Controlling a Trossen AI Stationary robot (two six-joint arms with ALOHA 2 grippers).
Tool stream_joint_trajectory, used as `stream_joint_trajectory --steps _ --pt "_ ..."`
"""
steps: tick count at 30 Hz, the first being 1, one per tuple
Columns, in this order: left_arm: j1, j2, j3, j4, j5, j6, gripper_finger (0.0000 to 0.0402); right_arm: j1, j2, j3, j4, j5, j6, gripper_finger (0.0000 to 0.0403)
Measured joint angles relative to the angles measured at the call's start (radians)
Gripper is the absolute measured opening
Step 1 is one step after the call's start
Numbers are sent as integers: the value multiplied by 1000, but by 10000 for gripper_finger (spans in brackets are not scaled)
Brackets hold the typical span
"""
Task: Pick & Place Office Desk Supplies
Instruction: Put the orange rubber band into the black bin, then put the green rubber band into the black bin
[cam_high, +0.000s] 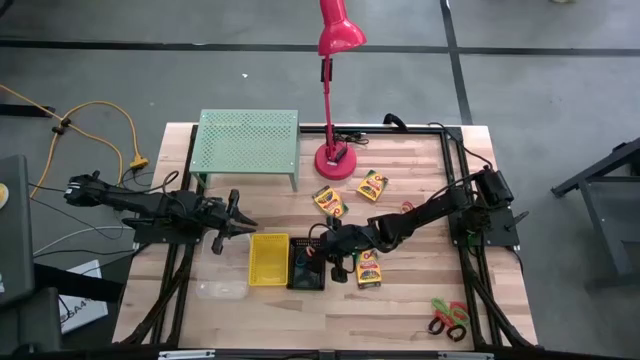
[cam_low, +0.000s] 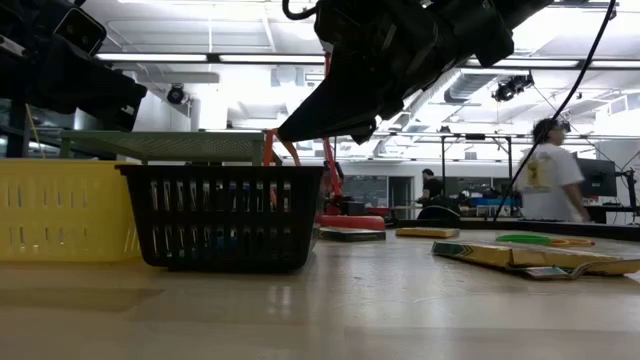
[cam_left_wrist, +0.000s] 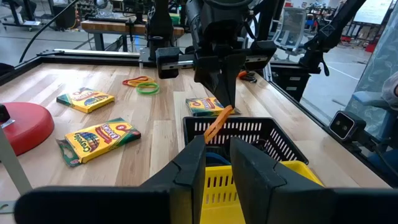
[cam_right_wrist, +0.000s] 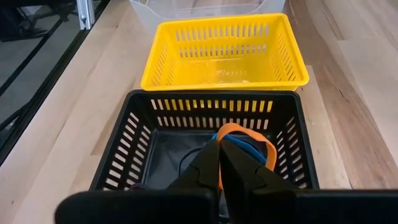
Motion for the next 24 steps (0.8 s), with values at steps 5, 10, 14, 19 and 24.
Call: stream_joint_trajectory --steps 5,10,14,19,24 --pt "0 0 0 0 0 0 71 0 0 0 0 0 0 2" --pt "0 0 0 0 0 0 71 0 0 0 0 0 -1 16" --pt "0 0 0 0 0 0 71 0 0 0 0 3 -1 47" --pt "0 0 0 0 0 0 71 0 0 0 0 29 5 78" --pt "0 0 0 0 0 0 71 0 0 0 0 31 7 89"
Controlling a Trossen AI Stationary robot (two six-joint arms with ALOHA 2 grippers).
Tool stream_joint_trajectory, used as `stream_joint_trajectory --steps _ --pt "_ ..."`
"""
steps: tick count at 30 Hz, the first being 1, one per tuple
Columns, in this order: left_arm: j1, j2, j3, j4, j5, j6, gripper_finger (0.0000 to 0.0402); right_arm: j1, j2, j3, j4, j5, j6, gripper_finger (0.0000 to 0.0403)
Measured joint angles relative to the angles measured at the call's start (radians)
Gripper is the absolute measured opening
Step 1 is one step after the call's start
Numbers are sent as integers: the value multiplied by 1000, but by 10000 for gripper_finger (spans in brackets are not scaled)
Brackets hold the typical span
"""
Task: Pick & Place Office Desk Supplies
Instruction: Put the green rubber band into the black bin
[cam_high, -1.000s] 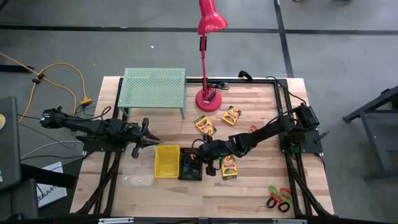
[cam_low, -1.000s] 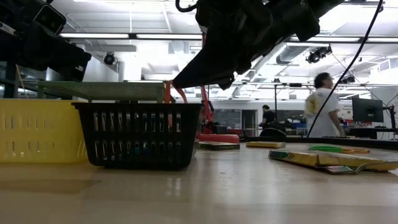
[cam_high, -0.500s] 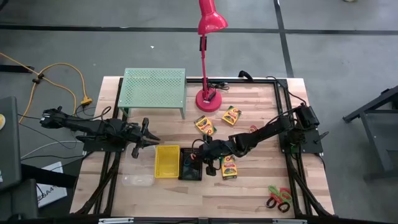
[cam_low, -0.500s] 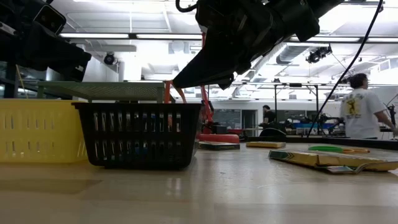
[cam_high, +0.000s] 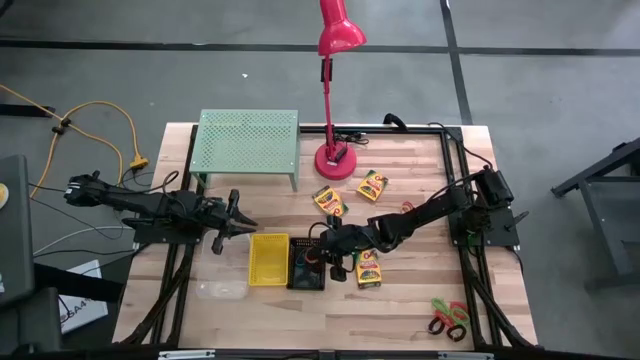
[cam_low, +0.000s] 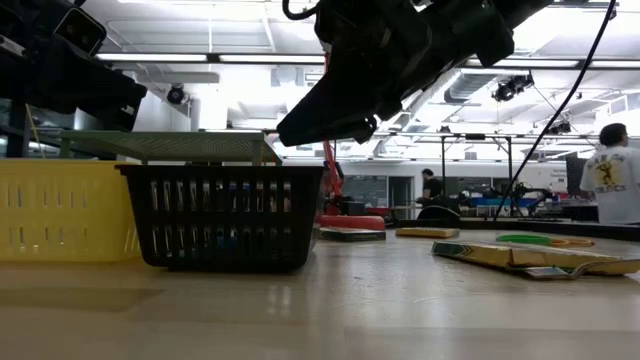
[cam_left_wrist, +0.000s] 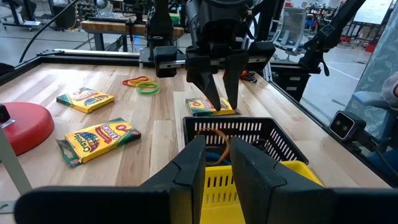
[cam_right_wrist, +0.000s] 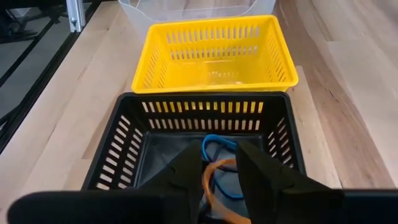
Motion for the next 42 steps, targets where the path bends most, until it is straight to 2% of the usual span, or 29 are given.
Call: stream_joint_trajectory --steps 6,10,15,22,26,30,36,42 --pt "0 0 0 0 0 0 71 -8 -7 0 -59 56 0 86" --pt "0 0 0 0 0 0 71 -35 -46 2 -109 55 14 83" --pt "0 1 0 1 0 0 71 -80 -135 4 -241 49 31 82" --pt "0 5 0 3 0 0 71 -144 -237 -3 -543 46 55 79" --pt "0 11 0 4 0 0 71 -172 -287 -1 -622 52 56 79" --pt "0 18 0 4 0 0 71 -192 -334 0 -657 50 51 79" --pt "0 24 0 6 0 0 71 -193 -331 -1 -670 47 56 79" --pt "0 24 0 7 0 0 71 -193 -334 -30 -689 47 146 79"
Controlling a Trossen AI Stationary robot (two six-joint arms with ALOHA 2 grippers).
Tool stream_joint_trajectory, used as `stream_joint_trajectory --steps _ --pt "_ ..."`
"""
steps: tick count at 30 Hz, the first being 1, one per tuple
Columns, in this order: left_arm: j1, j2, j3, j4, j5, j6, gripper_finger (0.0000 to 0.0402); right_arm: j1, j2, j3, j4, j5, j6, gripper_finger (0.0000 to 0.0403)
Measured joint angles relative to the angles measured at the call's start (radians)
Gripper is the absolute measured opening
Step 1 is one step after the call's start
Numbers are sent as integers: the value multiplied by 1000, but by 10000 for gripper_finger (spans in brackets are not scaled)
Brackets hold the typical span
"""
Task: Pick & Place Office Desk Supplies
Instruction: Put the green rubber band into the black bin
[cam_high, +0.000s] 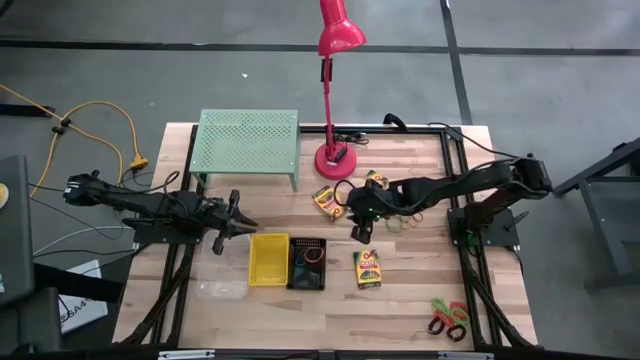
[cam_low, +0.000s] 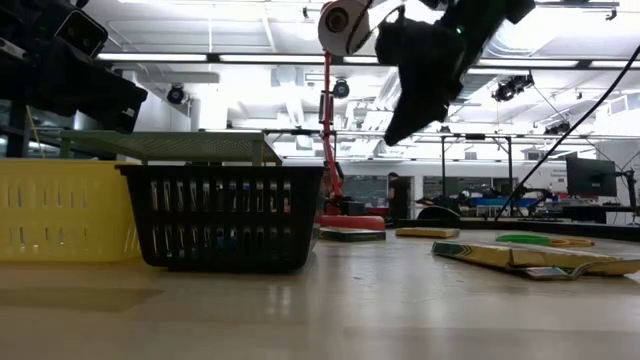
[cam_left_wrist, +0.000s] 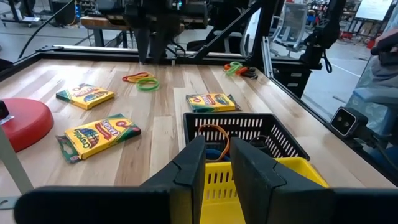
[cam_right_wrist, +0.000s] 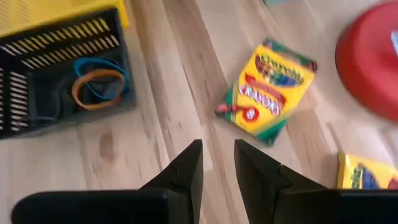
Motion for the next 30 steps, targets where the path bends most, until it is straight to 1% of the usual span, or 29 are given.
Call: stream_joint_trajectory --steps 3,8,10,16,23,26,30 --pt "0 0 0 0 0 0 71 -4 -38 -79 2 3 63 79" --pt "0 0 0 1 0 0 71 -13 -125 -241 103 4 138 79" --pt "0 0 0 -1 0 0 71 -18 -166 -288 134 8 160 79" --pt "0 2 0 1 0 0 71 -19 -251 -399 129 59 231 79" --pt "0 2 0 0 0 0 71 -6 -281 -474 123 44 288 79" --pt "0 2 0 0 0 0 71 18 -281 -477 95 20 294 79" --pt "0 2 0 0 0 0 71 55 -281 -477 44 29 294 79"
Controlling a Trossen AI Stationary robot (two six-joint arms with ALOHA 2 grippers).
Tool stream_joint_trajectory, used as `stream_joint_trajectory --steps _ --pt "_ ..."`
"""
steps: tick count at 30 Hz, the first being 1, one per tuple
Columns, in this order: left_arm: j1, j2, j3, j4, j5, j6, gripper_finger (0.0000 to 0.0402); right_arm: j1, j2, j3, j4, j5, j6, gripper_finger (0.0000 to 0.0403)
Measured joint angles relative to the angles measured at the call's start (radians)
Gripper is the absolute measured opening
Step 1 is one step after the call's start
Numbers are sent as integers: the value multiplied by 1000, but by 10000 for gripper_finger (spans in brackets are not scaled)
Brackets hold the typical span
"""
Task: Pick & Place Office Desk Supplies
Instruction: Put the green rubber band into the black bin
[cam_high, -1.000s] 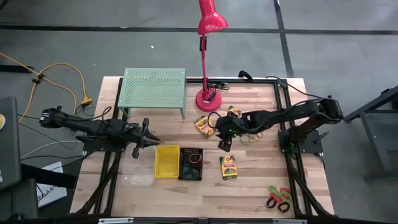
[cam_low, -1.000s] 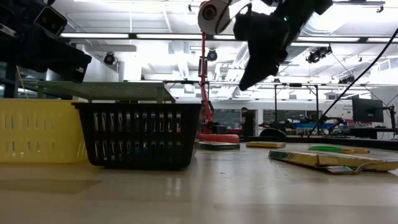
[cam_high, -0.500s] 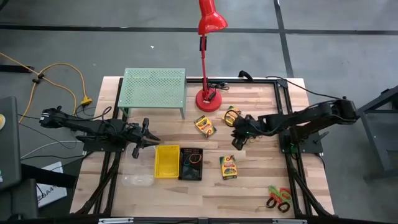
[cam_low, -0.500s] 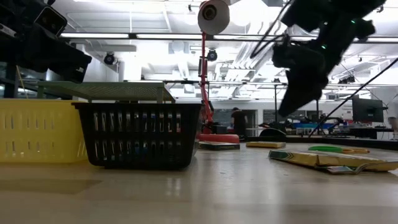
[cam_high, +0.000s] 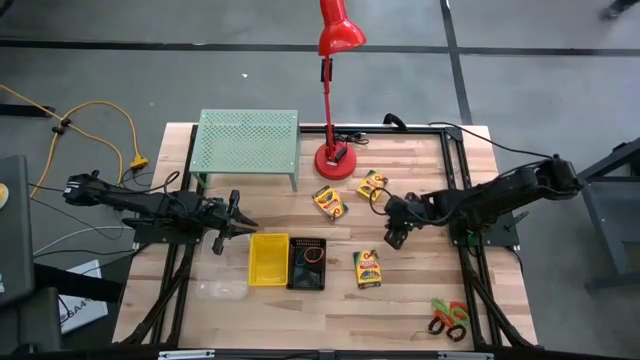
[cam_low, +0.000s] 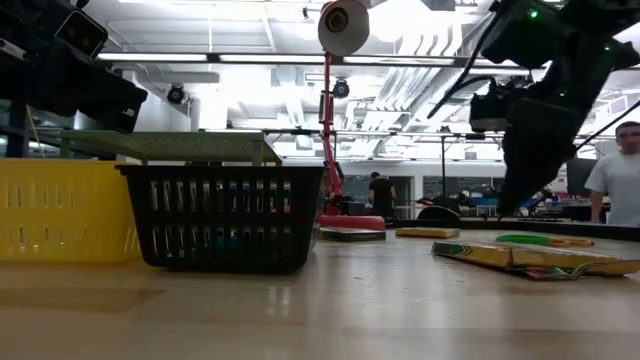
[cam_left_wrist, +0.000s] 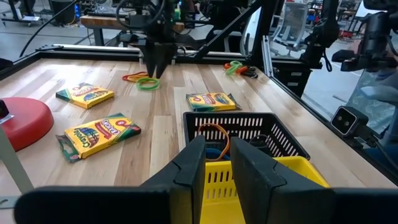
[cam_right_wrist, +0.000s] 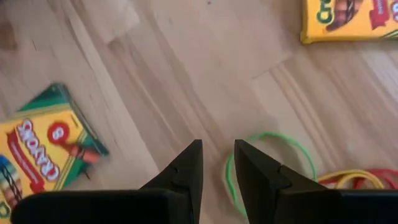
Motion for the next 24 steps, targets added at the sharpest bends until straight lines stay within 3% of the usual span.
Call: stream_joint_trajectory --steps 15,24 --pt "0 0 0 0 0 0 71 106 0 0 -36 136 -123 79" --pt "0 0 0 0 0 0 71 168 58 1 -51 209 -68 79"
